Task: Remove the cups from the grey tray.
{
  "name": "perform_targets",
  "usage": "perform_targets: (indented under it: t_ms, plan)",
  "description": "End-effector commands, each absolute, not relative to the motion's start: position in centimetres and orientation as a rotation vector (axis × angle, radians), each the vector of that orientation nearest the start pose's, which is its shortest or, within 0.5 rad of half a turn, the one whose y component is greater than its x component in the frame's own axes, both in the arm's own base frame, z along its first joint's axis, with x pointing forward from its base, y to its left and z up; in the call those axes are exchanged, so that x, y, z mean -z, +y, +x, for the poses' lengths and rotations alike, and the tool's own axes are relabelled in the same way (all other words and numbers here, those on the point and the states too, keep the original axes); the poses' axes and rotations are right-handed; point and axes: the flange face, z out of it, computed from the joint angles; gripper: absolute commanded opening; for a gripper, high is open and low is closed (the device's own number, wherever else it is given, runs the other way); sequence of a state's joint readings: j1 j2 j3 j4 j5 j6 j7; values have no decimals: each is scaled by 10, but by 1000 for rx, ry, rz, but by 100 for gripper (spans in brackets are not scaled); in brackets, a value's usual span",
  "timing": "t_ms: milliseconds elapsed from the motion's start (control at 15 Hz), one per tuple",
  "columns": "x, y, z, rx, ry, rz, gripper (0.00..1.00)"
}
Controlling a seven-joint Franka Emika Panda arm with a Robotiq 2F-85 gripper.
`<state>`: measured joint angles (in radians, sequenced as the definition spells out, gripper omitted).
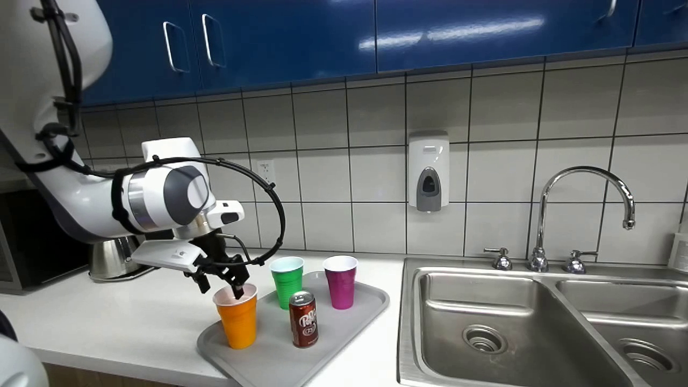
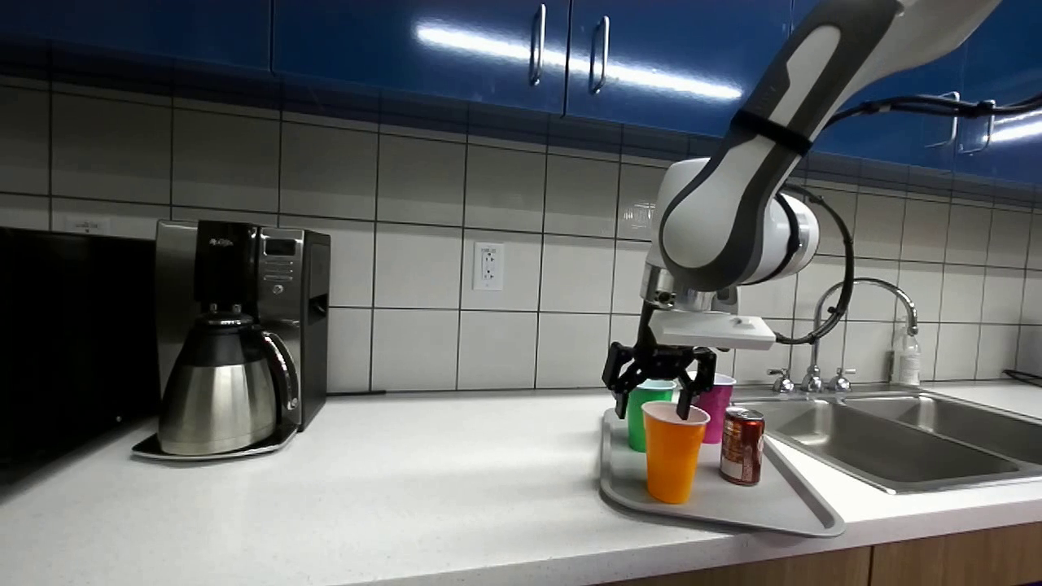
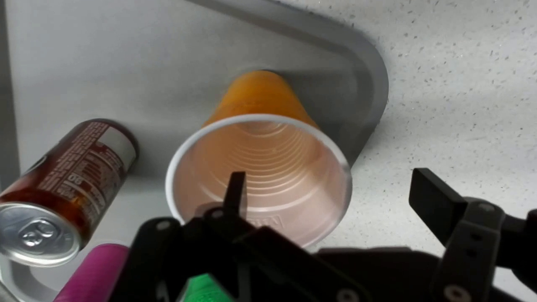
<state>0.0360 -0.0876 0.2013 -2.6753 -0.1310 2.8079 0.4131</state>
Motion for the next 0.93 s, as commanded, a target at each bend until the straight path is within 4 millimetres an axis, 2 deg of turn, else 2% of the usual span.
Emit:
perform_targets:
  t_ms: [0,67,133,200,733,800,867]
  plan:
    - [-278,120,437,363,89,-3119,100]
    - [-277,122,438,363,81,-3120,75]
    - [-275,124,439,361,74,-3121,74]
    - [-274,124,440,360,73,-3124,68]
    - [-275,122,436,356,88,-3135,5]
    - [-276,121,435,357,91,-3135,0]
    - [-277,120,434,359,94,-3135,0]
